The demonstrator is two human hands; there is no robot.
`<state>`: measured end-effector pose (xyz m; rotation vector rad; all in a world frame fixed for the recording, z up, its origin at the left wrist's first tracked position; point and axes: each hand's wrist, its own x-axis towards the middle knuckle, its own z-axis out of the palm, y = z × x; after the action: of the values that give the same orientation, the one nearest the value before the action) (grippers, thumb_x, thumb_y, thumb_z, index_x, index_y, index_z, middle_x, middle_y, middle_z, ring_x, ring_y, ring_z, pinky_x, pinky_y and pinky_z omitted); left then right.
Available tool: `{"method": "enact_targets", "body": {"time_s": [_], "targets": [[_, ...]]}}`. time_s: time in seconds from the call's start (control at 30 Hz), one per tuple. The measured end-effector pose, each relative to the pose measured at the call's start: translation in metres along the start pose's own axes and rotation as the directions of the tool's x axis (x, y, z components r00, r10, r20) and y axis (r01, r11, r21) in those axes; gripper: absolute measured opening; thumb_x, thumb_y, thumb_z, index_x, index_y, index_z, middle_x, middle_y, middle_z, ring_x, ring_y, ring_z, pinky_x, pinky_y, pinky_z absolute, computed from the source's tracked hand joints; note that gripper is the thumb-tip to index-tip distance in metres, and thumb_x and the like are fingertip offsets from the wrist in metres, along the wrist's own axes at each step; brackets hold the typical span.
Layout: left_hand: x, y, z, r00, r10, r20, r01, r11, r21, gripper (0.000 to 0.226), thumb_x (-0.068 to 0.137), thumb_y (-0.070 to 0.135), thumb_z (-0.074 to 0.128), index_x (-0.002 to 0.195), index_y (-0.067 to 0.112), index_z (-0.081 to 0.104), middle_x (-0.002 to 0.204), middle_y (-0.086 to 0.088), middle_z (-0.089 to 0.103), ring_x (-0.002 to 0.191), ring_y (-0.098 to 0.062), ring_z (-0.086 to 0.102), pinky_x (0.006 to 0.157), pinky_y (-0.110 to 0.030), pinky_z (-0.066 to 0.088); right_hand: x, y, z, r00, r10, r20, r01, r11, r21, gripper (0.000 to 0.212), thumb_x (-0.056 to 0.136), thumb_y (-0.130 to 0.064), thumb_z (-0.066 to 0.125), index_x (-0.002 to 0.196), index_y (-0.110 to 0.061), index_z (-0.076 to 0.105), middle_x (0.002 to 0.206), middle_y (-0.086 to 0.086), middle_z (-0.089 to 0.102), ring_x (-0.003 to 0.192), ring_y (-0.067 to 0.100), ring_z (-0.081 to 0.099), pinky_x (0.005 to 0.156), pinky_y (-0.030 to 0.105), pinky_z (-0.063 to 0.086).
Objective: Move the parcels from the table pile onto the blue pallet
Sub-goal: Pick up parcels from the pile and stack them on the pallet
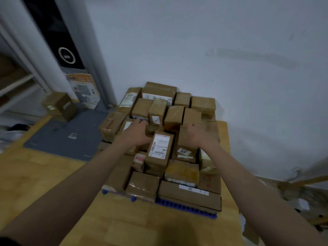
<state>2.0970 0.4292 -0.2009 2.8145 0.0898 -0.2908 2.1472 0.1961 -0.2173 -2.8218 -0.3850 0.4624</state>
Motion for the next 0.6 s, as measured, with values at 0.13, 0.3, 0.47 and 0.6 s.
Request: {"method": "enact_targets", "body": {"time_s": [0.13,0.3,0.47,0.6], "targets": [[-0.034,-0.048,-0.016,0.997,-0.075,-0.004,0.075,0.997,-0.013,0.073,0.08,0.035,0.071,0.143,0.016,0.04,0.144,-0.007,0.044,0.125,-0.025,0.047,0.089,-0.034,0.045,-0.009,-0.05,0.006,0.987,-0.12,0.106,0.124,0.992,-0.028,0.073,0.084,-0.025,0.072,0.147,-0.022,0.035,0.14,0.011,0.044,0.123,0.03,0.047,0.095,0.038,0.047],[-0.071,-0.1,-0.033,0.998,-0.053,0.023,0.052,0.997,0.049,0.06,0.082,0.036,0.069,0.133,0.01,0.051,0.152,-0.005,0.035,0.134,-0.024,0.041,0.095,-0.04,0.047,-0.018,-0.102,0.017,0.951,-0.226,0.209,0.221,0.974,0.046,0.077,0.084,-0.023,0.075,0.149,-0.02,0.033,0.149,0.008,0.037,0.131,0.027,0.043,0.095,0.033,0.044],[-0.101,-0.167,-0.043,0.993,-0.114,0.04,0.113,0.993,0.032,0.039,0.086,0.038,0.068,0.115,0.014,0.057,0.116,-0.008,0.055,0.107,-0.023,0.054,0.088,-0.034,0.044,-0.023,-0.158,0.031,0.929,-0.261,0.263,0.255,0.965,0.054,0.072,0.084,-0.027,0.074,0.146,-0.018,0.038,0.142,0.009,0.047,0.123,0.025,0.052,0.099,0.036,0.047],[-0.116,-0.223,-0.05,0.99,-0.118,0.082,0.117,0.993,0.016,0.016,0.087,0.038,0.066,0.092,0.027,0.054,0.099,-0.001,0.048,0.088,-0.018,0.05,0.076,-0.031,0.041,-0.023,-0.213,0.053,0.933,-0.259,0.251,0.249,0.966,0.071,0.07,0.087,-0.028,0.072,0.147,-0.018,0.037,0.144,0.011,0.045,0.123,0.027,0.051,0.092,0.032,0.047]]}}
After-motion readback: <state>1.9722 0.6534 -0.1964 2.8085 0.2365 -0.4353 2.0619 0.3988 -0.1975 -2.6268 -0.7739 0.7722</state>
